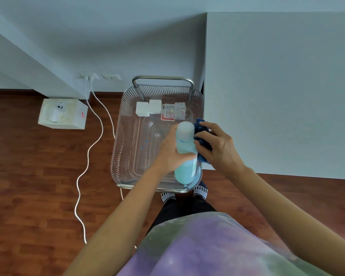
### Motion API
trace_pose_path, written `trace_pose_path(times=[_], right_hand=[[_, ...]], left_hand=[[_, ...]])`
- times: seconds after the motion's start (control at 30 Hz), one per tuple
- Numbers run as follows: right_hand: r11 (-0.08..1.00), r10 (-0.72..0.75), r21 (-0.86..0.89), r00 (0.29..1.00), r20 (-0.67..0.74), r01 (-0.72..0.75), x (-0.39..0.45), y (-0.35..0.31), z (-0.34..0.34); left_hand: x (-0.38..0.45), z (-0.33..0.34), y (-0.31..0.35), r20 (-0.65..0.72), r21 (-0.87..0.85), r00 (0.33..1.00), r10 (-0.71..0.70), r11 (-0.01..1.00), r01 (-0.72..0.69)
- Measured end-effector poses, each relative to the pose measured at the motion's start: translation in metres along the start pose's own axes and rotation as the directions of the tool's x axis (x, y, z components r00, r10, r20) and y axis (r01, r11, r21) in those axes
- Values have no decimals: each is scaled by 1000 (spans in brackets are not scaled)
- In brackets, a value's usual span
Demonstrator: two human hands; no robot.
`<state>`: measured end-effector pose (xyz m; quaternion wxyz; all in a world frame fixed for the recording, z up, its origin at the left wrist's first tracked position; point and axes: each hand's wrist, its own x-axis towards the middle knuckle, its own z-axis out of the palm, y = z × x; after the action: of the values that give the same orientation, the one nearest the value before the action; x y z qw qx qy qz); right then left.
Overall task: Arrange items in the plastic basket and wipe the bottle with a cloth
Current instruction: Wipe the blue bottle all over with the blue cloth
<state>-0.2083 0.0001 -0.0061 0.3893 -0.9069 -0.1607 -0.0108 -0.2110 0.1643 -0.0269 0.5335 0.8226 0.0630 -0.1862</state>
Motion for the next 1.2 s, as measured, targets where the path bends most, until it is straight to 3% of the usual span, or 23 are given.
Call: trace_pose_path(times=[0.1, 0.3, 0.43, 0.5, 0.63, 0.73, 0.83, 1.0, 1.13, 1.2], right_hand=[[999, 20, 32, 999, 24, -21, -6, 0, -3], [990, 92, 104, 996, 15, -93, -5, -4, -2], [1000, 18, 16, 999, -26, -18, -2, -7, 0], [1000, 29, -7, 999, -20, -29, 0, -8, 0], [995, 102, 20, 994, -35, -101, 2, -3, -7], [985, 161, 71, 986, -39, -158, 3, -2, -10], [978, 198, 78, 977, -73, -192, 5, -5, -4], [979, 200, 44, 976, -80, -197, 2, -17, 10], [987, 156, 38, 986, -58, -154, 5, -18, 8], [978, 201, 66, 977, -71, -196, 8, -15, 4]], left_hand=[[-1, -9, -6, 49, 38, 996, 80, 996, -82], [-2, 11, -1, -189, 166, 978, 90, 984, -59], [-3, 29, 8, -302, 221, 951, 68, 975, 1], [-1, 31, 12, -261, 233, 965, 31, 972, 32], [7, 5, 12, 52, 251, 998, 33, 967, -45], [13, -14, 9, 108, 259, 993, 50, 963, -76], [14, -8, 5, 46, 275, 998, 36, 960, -48], [8, 13, 0, -177, 209, 981, 80, 977, -42], [5, 14, 1, -207, 132, 977, 49, 991, -21], [3, 13, 0, -202, 142, 977, 63, 989, -34]])
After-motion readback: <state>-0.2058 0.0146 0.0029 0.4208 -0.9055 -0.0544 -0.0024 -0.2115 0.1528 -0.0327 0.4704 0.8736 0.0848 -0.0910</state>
